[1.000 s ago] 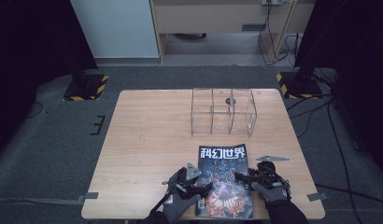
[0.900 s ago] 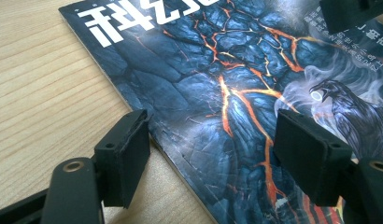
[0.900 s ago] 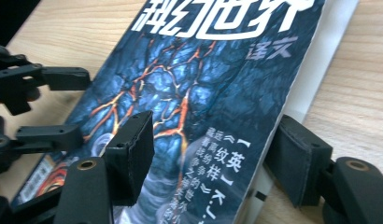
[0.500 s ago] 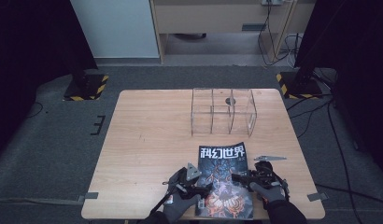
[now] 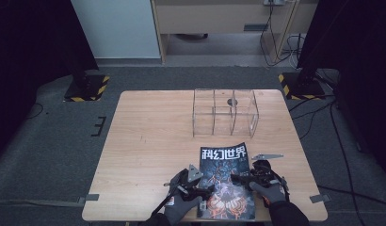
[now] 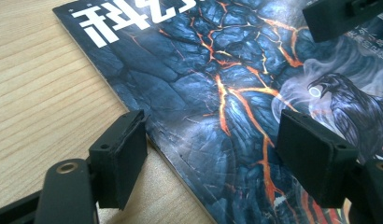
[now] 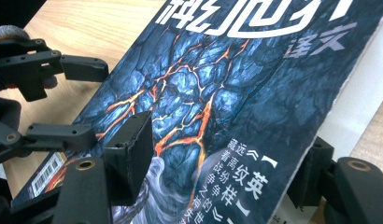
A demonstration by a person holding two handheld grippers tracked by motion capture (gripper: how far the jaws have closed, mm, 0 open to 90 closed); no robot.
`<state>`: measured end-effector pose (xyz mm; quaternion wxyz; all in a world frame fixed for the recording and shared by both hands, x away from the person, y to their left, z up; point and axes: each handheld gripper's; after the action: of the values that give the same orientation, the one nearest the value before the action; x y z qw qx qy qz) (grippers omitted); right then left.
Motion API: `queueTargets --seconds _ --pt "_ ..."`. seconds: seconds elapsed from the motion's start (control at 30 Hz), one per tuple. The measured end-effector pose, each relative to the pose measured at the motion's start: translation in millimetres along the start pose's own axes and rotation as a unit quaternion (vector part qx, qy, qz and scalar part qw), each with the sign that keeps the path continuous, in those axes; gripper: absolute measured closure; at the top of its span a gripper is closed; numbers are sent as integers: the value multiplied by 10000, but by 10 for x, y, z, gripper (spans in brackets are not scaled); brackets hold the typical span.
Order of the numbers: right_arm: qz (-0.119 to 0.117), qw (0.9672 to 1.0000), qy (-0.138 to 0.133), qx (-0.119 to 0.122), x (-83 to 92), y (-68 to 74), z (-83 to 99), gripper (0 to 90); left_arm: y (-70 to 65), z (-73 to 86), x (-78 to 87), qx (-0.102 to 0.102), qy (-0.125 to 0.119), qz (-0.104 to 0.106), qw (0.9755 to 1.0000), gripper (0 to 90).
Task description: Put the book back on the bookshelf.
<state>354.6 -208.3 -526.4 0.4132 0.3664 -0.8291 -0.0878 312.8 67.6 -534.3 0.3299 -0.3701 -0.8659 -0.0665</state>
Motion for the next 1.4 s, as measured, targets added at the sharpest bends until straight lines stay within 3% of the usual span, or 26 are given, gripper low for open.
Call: queueTargets --seconds 0.2,0.4,0.7,0.8,0.9,1.07,1.23,1.4 --pt "38 10000 -9 -45 -41 -16 -56 345 5 1 1 16 -4 11 10000 236" --pt "-52 10000 -13 6 -3 20 -51 441 7 0 1 11 -2 17 10000 236" --pt "-95 9999 23 89 -50 35 -56 363 8 0 0 12 -4 33 10000 230" --pt "33 9999 62 85 -54 39 -62 427 8 0 0 10 -3 32 10000 230" --pt "286 9995 130 84 -54 33 -70 555 8 0 0 11 -3 33 10000 230" --pt "502 9985 186 83 -50 65 -84 638 33 -2 2 69 -27 106 9999 228" --pt "388 9992 102 49 -3 70 -97 755 45 -3 3 97 -36 130 9999 234" --pt "288 9994 -50 200 52 116 -114 799 66 -3 11 125 -39 101 9999 236"
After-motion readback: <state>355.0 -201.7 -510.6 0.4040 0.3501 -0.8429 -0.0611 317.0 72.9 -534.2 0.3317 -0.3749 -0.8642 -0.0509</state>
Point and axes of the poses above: each handheld gripper's, and its own axes: x roughly backward along the jaws, z roughly out of its underside, y roughly to its left, and after that the axes turned 2 degrees about -y, right-handed
